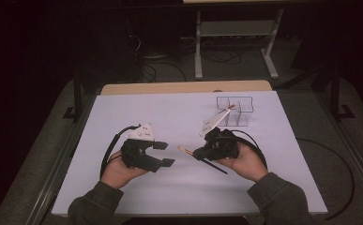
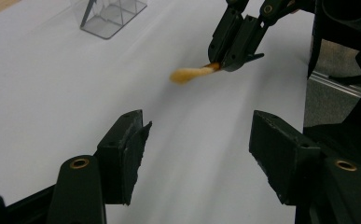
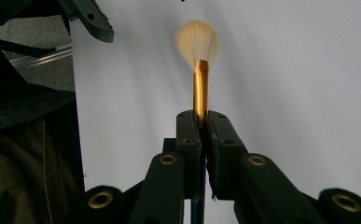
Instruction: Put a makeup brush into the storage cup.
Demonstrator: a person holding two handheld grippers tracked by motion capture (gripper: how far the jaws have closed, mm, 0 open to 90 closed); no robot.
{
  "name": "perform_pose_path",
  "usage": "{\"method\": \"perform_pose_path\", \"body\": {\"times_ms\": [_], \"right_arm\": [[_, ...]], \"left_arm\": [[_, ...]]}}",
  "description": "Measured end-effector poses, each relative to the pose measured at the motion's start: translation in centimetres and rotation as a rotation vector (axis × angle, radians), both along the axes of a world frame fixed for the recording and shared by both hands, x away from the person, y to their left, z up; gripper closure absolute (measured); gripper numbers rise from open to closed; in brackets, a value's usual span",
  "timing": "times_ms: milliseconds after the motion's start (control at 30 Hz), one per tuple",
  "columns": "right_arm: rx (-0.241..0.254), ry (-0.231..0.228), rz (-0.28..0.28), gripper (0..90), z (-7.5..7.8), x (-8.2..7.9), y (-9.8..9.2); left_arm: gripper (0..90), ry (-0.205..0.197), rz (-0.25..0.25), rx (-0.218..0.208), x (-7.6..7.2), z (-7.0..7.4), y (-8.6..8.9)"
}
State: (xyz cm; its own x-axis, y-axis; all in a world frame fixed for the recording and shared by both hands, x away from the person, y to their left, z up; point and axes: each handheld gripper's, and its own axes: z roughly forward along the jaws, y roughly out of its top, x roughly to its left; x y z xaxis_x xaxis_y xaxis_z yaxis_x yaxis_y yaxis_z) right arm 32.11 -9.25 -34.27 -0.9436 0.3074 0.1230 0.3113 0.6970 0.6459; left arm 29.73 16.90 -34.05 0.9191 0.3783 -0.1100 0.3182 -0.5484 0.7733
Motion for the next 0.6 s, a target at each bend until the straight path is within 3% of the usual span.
{"method": "perform_pose_path", "body": {"times_ms": [600], "right_arm": [[0.039,-0.026,0.056,83.5,0.6,-1.1,0.4]], "left_arm": [[38.8,0.047,-0.091,0.013,0.7,1.1,-1.6]]}}
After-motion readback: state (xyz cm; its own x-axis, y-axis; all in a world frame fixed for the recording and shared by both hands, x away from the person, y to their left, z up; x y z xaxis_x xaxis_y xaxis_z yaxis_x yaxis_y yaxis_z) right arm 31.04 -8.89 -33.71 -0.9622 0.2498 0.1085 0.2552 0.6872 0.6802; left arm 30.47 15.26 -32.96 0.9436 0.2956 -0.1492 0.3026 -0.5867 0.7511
